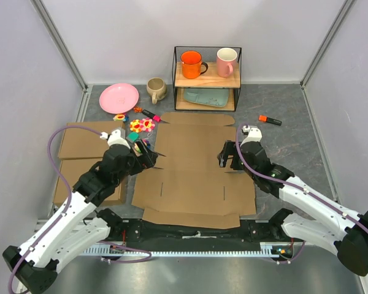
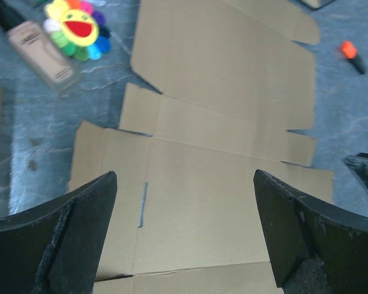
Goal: Fold the paper box
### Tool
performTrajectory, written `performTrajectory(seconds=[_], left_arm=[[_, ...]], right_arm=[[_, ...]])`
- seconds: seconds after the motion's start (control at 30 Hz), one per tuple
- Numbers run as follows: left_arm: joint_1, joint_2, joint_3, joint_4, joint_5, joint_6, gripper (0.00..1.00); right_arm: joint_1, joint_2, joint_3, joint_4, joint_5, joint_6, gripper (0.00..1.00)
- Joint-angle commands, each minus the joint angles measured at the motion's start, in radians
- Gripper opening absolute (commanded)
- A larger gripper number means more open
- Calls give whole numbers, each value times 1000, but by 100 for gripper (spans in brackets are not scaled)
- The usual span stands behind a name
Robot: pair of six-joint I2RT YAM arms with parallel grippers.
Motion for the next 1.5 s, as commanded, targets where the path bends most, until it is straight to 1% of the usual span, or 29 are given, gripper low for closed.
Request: performTrajectory(seconds=[0.0,0.13,0.17,0.27,0.3,0.4,0.5,0.53,0.7,0.8,0.83,0.9,0.93,1.0,1.03,1.1,1.13,1.2,1.33,1.43,1.47], left_arm=[[0,32,-12,-117,-129,-85,100],[0,52,-65,-157,-175,-145,98],[2,81,-67,-159,-180,-148,97],[5,150,-53,-166,-169,-137,92],[10,197,-38,-172,-162,-126,91],[20,270,-22,-191,-151,-103,89],[49,302,-32,-183,-135,-76,88],[60,308,-35,-177,-116,-68,87],[120,348,-71,-119,-51,-30,85],[128,377,-90,-82,18,-14,80],[128,388,-94,-68,58,-11,75],[128,393,-108,-36,90,-2,68],[128,391,-113,-22,125,6,60],[128,379,-124,-2,148,22,52],[128,374,-125,2,170,32,44],[128,358,-125,2,184,48,34],[126,351,-124,-1,194,53,21],[126,315,-119,-7,194,59,2],[126,232,-76,-36,202,104,2],[123,164,20,-69,236,197,2],[122,149,45,-74,243,217,2]], right_arm=[[1,2,39,26,-23,-8,98],[1,2,36,25,-35,-17,98],[1,4,37,25,-39,-18,98],[1,2,48,11,-57,-21,98],[1,-1,48,8,-72,-24,98],[3,-13,54,2,-85,-27,98],[1,-33,53,0,-95,-29,98],[3,-39,45,0,-83,-31,98],[1,-68,13,11,-66,-34,98],[1,-64,10,11,-78,-32,98],[1,-64,10,11,-80,-34,98],[1,-65,10,11,-81,-34,98],[1,-67,10,9,-81,-34,98],[3,-76,13,5,-80,-35,98],[1,-79,14,2,-81,-35,98],[3,-88,20,-7,-78,-37,98],[1,-91,25,-10,-75,-40,98],[3,-105,39,-27,-74,-41,98],[1,-136,82,-67,-74,-44,98],[1,-172,147,-128,-57,-57,98],[1,-180,192,-141,-52,-61,98]])
